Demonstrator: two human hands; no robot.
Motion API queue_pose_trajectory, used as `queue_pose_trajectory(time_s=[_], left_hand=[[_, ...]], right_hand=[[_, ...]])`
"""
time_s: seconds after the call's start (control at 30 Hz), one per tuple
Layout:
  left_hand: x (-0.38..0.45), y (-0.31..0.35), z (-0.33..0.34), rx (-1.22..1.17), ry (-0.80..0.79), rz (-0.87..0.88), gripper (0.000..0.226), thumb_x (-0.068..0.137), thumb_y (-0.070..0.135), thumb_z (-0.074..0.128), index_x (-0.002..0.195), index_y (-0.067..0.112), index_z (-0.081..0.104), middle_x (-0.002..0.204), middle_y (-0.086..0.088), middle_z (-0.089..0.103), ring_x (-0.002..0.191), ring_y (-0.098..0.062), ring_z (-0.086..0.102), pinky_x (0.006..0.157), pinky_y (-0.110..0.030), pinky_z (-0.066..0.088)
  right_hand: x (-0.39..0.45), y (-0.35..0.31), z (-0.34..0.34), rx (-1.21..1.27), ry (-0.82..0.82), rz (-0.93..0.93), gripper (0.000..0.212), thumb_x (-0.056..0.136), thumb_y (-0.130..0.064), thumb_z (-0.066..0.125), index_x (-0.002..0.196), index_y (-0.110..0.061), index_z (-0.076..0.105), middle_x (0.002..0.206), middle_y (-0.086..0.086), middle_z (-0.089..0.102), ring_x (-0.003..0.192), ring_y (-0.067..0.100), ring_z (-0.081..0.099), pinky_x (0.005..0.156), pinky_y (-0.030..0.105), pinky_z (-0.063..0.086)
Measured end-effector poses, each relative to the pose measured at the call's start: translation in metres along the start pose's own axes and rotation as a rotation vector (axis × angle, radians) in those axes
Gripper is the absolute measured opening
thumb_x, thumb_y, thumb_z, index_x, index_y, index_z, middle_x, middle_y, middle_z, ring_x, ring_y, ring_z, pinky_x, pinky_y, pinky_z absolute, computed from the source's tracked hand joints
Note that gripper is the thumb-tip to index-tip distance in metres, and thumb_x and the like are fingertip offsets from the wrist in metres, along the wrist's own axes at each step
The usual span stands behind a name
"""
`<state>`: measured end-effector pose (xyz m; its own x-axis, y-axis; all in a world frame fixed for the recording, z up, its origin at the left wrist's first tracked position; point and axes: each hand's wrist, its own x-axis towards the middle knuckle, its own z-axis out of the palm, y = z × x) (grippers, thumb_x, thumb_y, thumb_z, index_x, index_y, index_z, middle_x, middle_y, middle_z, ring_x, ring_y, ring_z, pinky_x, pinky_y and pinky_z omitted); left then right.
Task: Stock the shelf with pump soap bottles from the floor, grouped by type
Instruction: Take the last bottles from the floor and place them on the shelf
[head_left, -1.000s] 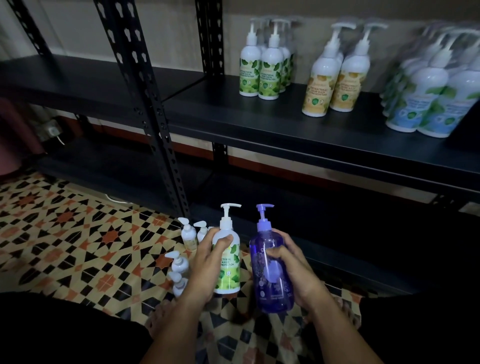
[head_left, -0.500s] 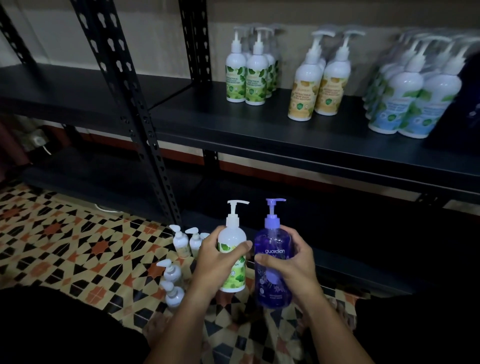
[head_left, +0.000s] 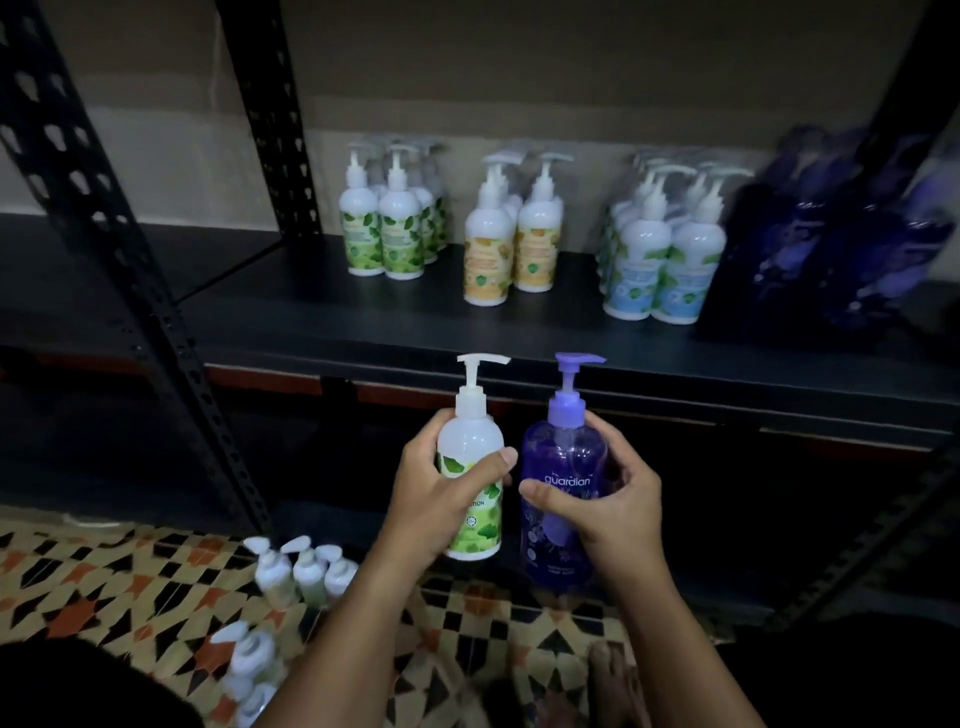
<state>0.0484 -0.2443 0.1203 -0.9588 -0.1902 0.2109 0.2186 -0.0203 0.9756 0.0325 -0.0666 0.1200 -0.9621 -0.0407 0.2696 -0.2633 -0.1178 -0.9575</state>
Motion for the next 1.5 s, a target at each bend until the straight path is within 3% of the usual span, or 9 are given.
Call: queue_pose_trajectory(time_s=[0.27, 0.47, 0.57, 0.73, 0.93, 1.07, 1.23, 1.33, 1.5], left_hand=[[0.047, 0.031, 0.077, -0.04, -0.132, 0.108, 0.044, 0.069, 0.041, 0.087, 0.101, 0.018, 0.068, 0.087, -0.021, 0.072, 0.075, -0.03, 0.069, 0.077, -0.058, 0.058], [0.071, 0.062, 0.131, -0.117, -0.239, 0.172, 0.046, 0.07, 0.032, 0.086, 0.1, 0.006, 0.064, 0.08, -0.021, 0.073, 0.066, -0.027, 0.072, 0.064, -0.033, 0.057], [0.083, 0.071, 0.153, -0.148, -0.277, 0.186, 0.039, 0.074, 0.023, 0.084, 0.103, 0.005, 0.064, 0.082, -0.025, 0.072, 0.067, -0.029, 0.073, 0.067, -0.036, 0.059], [0.1, 0.082, 0.181, -0.156, -0.306, 0.232, 0.047, 0.071, 0.034, 0.085, 0.104, 0.008, 0.065, 0.078, -0.015, 0.075, 0.069, -0.03, 0.073, 0.068, -0.039, 0.06], [0.112, 0.088, 0.201, -0.155, -0.319, 0.245, 0.056, 0.069, 0.04, 0.084, 0.105, 0.003, 0.063, 0.076, -0.015, 0.074, 0.067, -0.027, 0.072, 0.065, -0.034, 0.058], [0.118, 0.082, 0.207, -0.156, -0.313, 0.218, 0.055, 0.067, 0.042, 0.086, 0.105, 0.009, 0.065, 0.078, -0.011, 0.075, 0.069, -0.03, 0.074, 0.066, -0.036, 0.058], [0.123, 0.078, 0.21, -0.17, -0.296, 0.193, 0.045, 0.072, 0.031, 0.086, 0.106, 0.01, 0.066, 0.082, -0.021, 0.074, 0.066, -0.025, 0.073, 0.063, -0.03, 0.056], [0.125, 0.079, 0.211, -0.184, -0.293, 0.205, 0.053, 0.068, 0.038, 0.086, 0.108, 0.009, 0.066, 0.083, -0.024, 0.074, 0.067, -0.027, 0.074, 0.064, -0.03, 0.057], [0.129, 0.083, 0.213, -0.169, -0.296, 0.223, 0.046, 0.073, 0.031, 0.084, 0.108, 0.007, 0.065, 0.084, -0.027, 0.072, 0.066, -0.026, 0.073, 0.064, -0.03, 0.057]], right_hand=[[0.026, -0.047, -0.059, -0.08, 0.159, -0.158, 0.082, 0.054, 0.004, 0.095, 0.126, -0.023, 0.068, 0.109, -0.003, 0.078, 0.097, 0.014, 0.076, 0.081, 0.021, 0.057], [0.044, -0.083, -0.101, -0.108, 0.269, -0.249, 0.081, 0.056, 0.005, 0.094, 0.127, -0.022, 0.067, 0.108, -0.007, 0.078, 0.097, 0.011, 0.075, 0.08, 0.019, 0.057], [0.053, -0.097, -0.119, -0.122, 0.318, -0.293, 0.082, 0.056, 0.004, 0.094, 0.129, -0.02, 0.066, 0.109, -0.006, 0.078, 0.097, 0.013, 0.076, 0.081, 0.021, 0.058], [0.073, -0.112, -0.141, -0.12, 0.397, -0.35, 0.081, 0.055, 0.002, 0.096, 0.125, -0.027, 0.067, 0.108, -0.005, 0.078, 0.097, 0.011, 0.076, 0.079, 0.018, 0.057], [0.097, -0.114, -0.163, -0.142, 0.432, -0.362, 0.085, 0.055, -0.005, 0.099, 0.131, -0.026, 0.066, 0.114, 0.001, 0.077, 0.102, 0.017, 0.075, 0.088, 0.031, 0.06], [0.109, -0.11, -0.172, -0.133, 0.473, -0.356, 0.083, 0.056, -0.005, 0.098, 0.13, -0.024, 0.067, 0.111, 0.002, 0.078, 0.099, 0.016, 0.076, 0.086, 0.029, 0.061], [0.12, -0.109, -0.182, -0.157, 0.491, -0.38, 0.08, 0.057, -0.006, 0.098, 0.128, -0.023, 0.067, 0.112, 0.001, 0.077, 0.1, 0.014, 0.075, 0.083, 0.023, 0.059], [0.127, -0.104, -0.186, -0.195, 0.476, -0.391, 0.08, 0.058, -0.005, 0.098, 0.13, -0.022, 0.066, 0.114, -0.003, 0.076, 0.102, 0.008, 0.074, 0.084, 0.017, 0.057], [0.145, -0.09, -0.195, -0.284, 0.436, -0.325, 0.077, 0.064, -0.02, 0.098, 0.133, -0.024, 0.064, 0.115, -0.005, 0.076, 0.105, 0.011, 0.073, 0.097, 0.035, 0.057]])
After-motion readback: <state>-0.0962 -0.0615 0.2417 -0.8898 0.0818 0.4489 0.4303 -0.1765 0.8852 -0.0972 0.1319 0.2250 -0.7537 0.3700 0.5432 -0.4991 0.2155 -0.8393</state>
